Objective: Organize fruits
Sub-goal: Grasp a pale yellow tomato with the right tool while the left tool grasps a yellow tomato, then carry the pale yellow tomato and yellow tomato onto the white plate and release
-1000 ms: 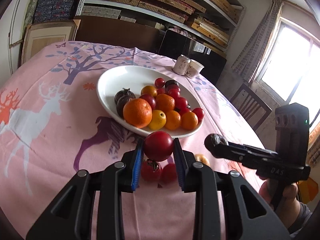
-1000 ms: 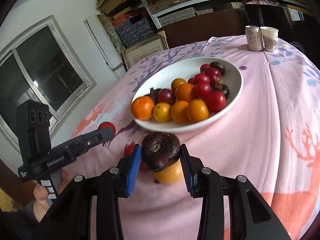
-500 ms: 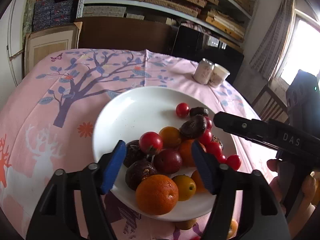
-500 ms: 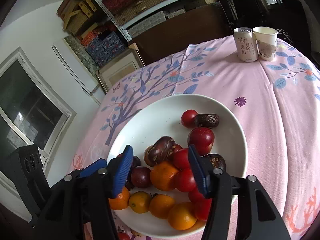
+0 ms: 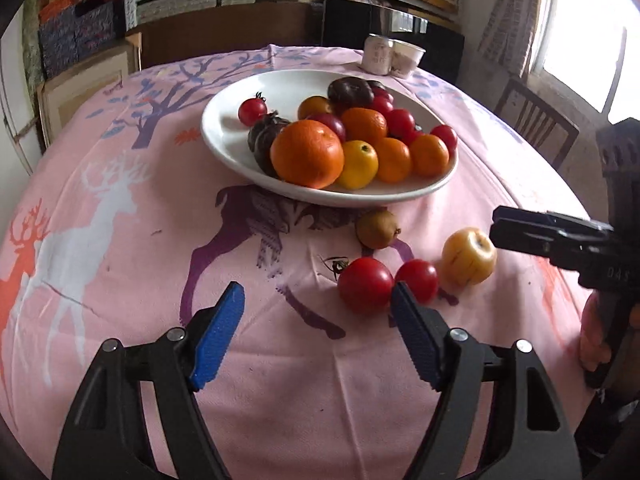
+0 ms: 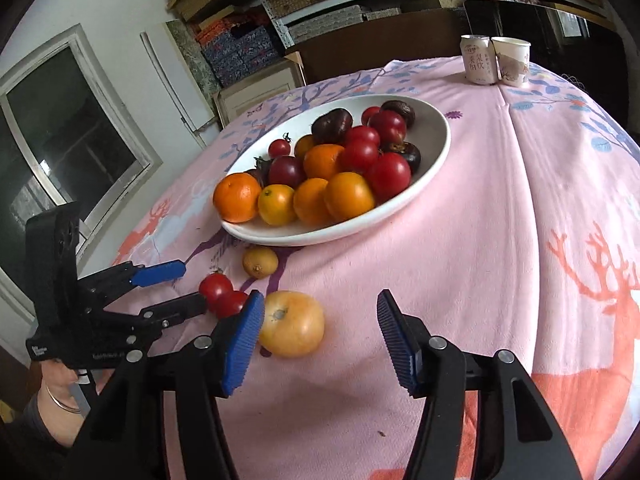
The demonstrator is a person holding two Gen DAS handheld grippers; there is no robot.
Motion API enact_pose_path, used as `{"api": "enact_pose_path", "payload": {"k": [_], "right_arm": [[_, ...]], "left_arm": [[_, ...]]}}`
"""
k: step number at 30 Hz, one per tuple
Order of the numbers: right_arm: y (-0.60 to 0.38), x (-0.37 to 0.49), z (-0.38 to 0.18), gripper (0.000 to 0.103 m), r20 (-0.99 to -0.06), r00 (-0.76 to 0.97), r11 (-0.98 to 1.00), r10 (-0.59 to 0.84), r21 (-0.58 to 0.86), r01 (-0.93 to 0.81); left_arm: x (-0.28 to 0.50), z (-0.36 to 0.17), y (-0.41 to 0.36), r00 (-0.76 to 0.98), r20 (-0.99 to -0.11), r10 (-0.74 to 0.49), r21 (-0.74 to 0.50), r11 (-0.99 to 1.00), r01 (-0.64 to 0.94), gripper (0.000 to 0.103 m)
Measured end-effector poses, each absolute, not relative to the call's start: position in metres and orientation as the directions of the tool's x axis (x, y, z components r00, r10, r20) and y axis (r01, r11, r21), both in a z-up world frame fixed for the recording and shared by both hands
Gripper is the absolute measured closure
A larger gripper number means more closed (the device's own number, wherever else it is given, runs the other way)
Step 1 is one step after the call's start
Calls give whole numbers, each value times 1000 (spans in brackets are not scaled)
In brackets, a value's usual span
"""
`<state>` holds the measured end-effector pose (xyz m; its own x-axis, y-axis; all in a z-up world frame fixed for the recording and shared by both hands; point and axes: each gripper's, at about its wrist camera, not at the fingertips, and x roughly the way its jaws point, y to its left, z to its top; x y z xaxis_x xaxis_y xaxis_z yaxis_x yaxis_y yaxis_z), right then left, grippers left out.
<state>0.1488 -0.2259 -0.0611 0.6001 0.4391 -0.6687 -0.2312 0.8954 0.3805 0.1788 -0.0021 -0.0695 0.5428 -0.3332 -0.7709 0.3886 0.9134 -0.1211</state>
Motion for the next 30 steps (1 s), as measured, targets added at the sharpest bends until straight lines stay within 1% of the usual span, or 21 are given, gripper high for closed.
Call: {"api": "enact_pose_path", "payload": {"k": [2,4,6,9,10,12,13,17,21,23,25,28,30], "right_arm": [[-217,147,-61,44,-681,596,904,426,341,-256],[-209,146,-63,45,-694,580,904,427,318,-285],[-206,142,-62,45,-687,573,894,448,321,-314],[-202,146,-66,45,-705,538,886,462,334,-323],[-201,148,-68,47,-715,523,884,464,338,-322],[-196,154,-74,60,-744,484,885,461,344,-313],[-196,156,-77,60,-746,472,881,469,357,-311],[-205,150,-73,60,-700,497,858,513,407,-312],[-224,151,-73,60,-648,524,830,553,485,-276],[-229,152,-74,60,-638,528,822,561,505,-263],[-229,152,-72,60,-636,528,821,564,504,-269],[-226,149,-71,60,-638,531,826,558,491,-278],[-228,150,-70,60,-633,533,823,561,498,-275]], "left_arm": [[181,-71,-2,529,-777,-341,-138,913,384,29],[178,-72,-9,535,-780,-325,-109,912,396,30],[175,-72,-17,534,-781,-323,-86,904,419,34],[173,-68,-24,538,-772,-339,-87,895,438,34],[173,-69,-25,542,-771,-334,-82,896,436,34],[177,-70,-23,534,-775,-339,-100,899,426,33],[179,-71,-21,529,-779,-337,-108,903,416,34],[178,-71,-15,524,-780,-342,-127,907,402,34],[177,-67,-5,551,-766,-330,-119,916,383,33],[182,-68,1,548,-766,-337,-145,920,363,30],[188,-71,1,525,-769,-365,-188,914,360,30],[186,-73,-18,524,-776,-352,-146,907,395,32],[187,-70,-23,538,-764,-357,-148,908,392,31]]}}
